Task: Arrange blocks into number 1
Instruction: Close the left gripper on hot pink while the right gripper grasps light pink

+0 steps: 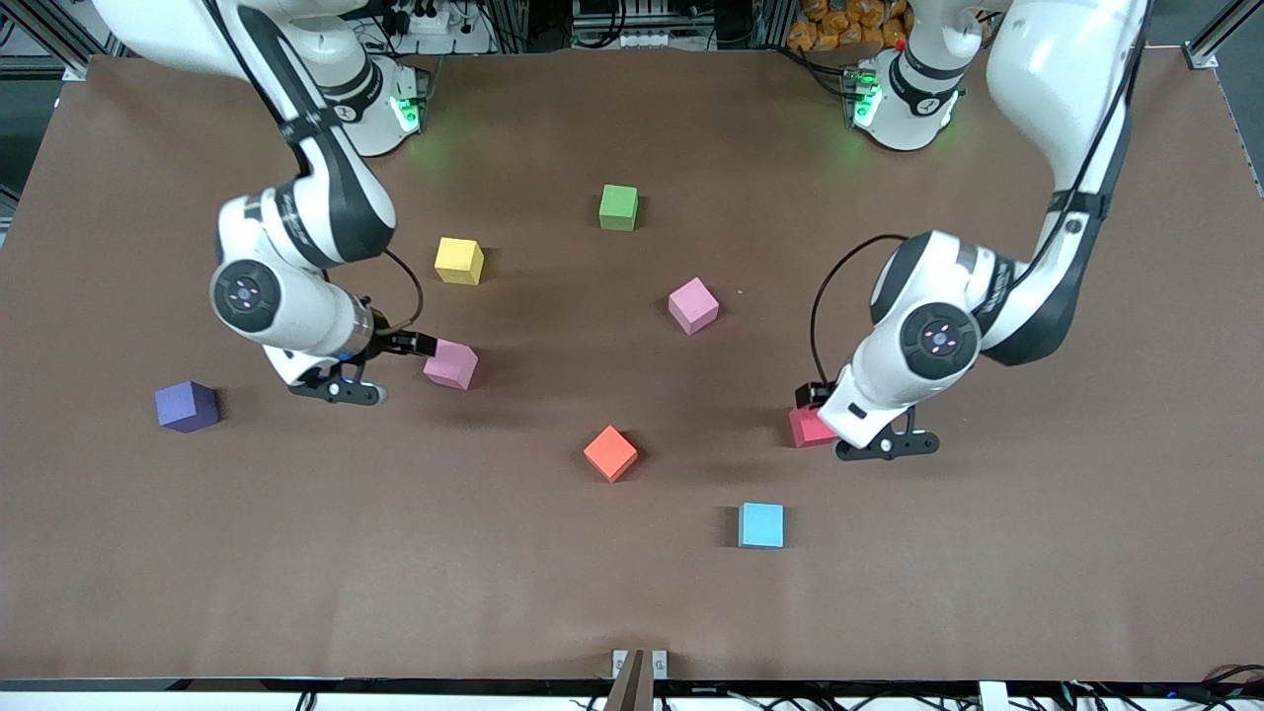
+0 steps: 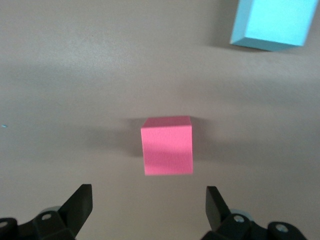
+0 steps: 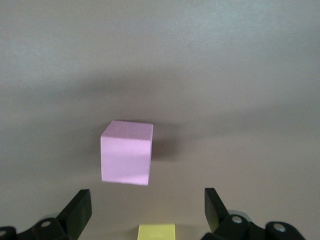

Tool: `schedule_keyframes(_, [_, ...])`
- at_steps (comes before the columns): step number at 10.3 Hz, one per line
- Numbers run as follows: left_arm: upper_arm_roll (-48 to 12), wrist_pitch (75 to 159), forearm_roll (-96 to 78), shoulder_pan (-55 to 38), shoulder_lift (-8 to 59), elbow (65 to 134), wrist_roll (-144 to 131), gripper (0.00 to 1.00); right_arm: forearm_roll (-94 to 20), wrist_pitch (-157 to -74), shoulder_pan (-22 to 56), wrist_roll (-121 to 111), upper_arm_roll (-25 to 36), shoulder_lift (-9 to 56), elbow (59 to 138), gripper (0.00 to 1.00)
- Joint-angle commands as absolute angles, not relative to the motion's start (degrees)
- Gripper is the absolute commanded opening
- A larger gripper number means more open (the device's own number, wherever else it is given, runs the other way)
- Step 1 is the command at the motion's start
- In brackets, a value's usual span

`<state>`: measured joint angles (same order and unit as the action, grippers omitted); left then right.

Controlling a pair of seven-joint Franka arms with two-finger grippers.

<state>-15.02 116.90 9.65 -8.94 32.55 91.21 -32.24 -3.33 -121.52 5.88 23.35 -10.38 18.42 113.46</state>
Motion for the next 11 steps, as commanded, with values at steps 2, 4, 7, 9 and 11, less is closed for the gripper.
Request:
schedule_keyframes(2, [-15.12,120.32,11.6,-8.96,37.26,89.82,-36.03,1.0,-3.51,-127.34,7.64,24.52,-10.72,21.88,114.26,1.0])
schedule_keyframes(4, [-15.03,123.03,11.78,-8.96,39.54,89.82,-39.19,1.0,-3.43,-129.98,8.43,24.52,-10.72,23.81,114.43,1.0])
schedule_keyframes(7, [-14.85,124.1,11.78,-9.05,41.13,89.91,-39.2,1.0,-2.9,-133.5,8.88,24.52,-10.63,24.26,116.19,1.0])
schedule_keyframes(9, [-14.85,125.06,11.87,-9.05,42.18,89.91,-39.29,1.0,-2.9,-134.91,9.05,24.52,-10.63,25.31,116.28,1.0])
schedule_keyframes(11, [-14.85,125.24,11.87,-9.4,43.24,89.82,-39.2,1.0,-2.55,-136.66,9.4,24.78,-10.55,26.54,116.19,1.0])
